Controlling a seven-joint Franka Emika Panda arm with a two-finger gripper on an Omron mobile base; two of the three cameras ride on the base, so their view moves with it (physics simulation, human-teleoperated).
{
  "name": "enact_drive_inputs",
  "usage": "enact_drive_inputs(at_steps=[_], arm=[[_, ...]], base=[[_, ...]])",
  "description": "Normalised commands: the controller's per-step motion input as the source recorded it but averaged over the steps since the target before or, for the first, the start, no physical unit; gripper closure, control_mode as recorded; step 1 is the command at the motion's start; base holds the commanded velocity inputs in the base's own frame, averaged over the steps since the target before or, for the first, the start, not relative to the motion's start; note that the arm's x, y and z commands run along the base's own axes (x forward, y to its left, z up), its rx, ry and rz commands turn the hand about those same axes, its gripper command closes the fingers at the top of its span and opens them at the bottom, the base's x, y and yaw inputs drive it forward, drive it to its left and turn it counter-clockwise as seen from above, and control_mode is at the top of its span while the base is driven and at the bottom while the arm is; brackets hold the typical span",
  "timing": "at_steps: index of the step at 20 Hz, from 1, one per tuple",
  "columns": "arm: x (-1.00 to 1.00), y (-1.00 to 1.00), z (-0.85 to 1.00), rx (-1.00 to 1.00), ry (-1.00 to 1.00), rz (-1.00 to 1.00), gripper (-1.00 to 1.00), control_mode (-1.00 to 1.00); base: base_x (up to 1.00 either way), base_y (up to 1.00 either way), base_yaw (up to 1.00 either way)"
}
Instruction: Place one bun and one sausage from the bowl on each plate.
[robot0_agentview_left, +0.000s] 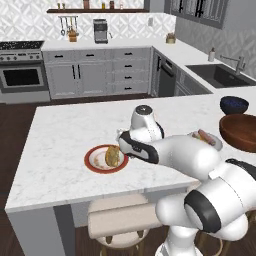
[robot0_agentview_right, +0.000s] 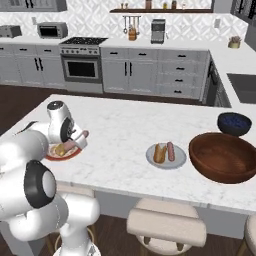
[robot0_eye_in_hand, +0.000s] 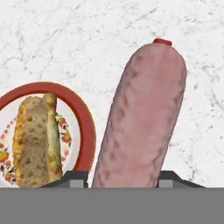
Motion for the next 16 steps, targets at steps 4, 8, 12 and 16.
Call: enact_drive_inputs(at_steps=[4, 8, 12, 16], arm=[[0.46, 0.39, 0.0, -0.01, 0.0, 0.04, 1.0, -1.0], [0.91, 1.0, 0.0, -0.02, 0.0, 0.23, 1.0, -1.0], [0.55, 1.0, -0.15, -0.02, 0.0, 0.38, 1.0, -1.0], [0.4, 0.98, -0.35, -0.1, 0.0, 0.28, 1.0, -1.0]], base=[[0.5, 0.09, -0.06], [0.0, 0.0, 0.0], [0.0, 0.0, 0.0], [0.0, 0.0, 0.0]])
